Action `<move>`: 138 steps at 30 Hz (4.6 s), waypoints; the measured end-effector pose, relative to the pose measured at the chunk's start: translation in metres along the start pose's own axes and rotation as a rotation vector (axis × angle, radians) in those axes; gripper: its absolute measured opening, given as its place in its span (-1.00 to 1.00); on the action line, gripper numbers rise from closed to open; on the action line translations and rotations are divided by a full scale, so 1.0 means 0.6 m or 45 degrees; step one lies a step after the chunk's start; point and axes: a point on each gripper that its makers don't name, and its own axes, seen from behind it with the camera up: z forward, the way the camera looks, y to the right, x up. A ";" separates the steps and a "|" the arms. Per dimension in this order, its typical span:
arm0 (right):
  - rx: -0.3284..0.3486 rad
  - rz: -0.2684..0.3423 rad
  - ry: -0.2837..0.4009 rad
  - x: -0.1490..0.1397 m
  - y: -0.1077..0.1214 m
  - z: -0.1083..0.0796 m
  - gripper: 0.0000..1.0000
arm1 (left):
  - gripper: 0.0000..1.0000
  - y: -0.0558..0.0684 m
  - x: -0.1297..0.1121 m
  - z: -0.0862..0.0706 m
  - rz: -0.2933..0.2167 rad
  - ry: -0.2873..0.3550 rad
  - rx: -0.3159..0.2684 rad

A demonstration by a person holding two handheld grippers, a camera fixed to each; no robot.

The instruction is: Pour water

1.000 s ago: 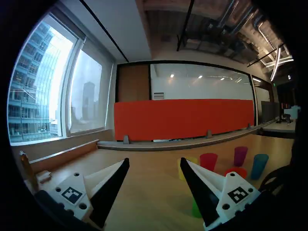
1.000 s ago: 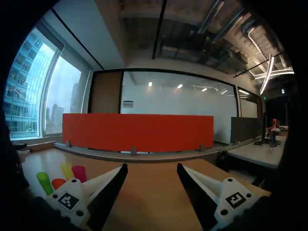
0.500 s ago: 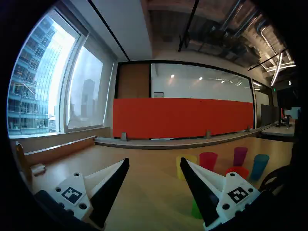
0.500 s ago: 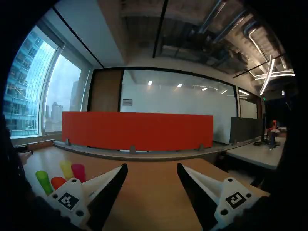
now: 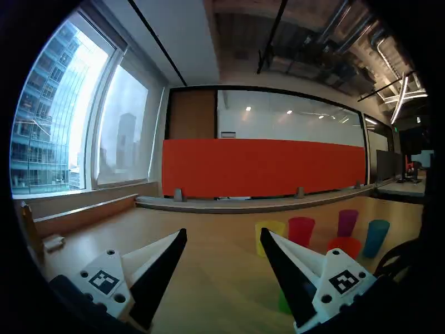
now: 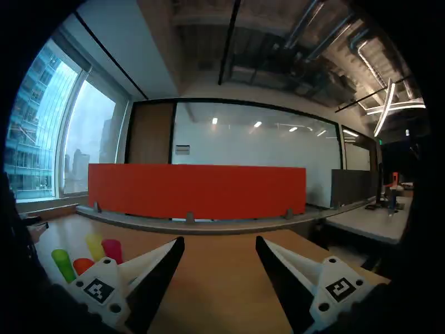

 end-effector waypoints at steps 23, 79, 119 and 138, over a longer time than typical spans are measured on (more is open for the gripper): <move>0.003 0.009 0.011 0.005 -0.001 -0.003 0.98 | 0.97 -0.003 -0.018 0.009 0.010 -0.057 0.009; 0.113 0.002 0.032 -0.076 -0.058 0.067 0.98 | 0.97 -0.004 -0.020 0.011 0.013 -0.061 0.011; 0.099 0.025 -0.070 -0.174 -0.033 0.092 0.98 | 0.97 -0.005 -0.021 0.012 0.013 -0.060 0.011; 0.102 0.028 -0.073 -0.177 -0.034 0.089 0.98 | 0.97 -0.005 -0.021 0.012 0.013 -0.061 0.011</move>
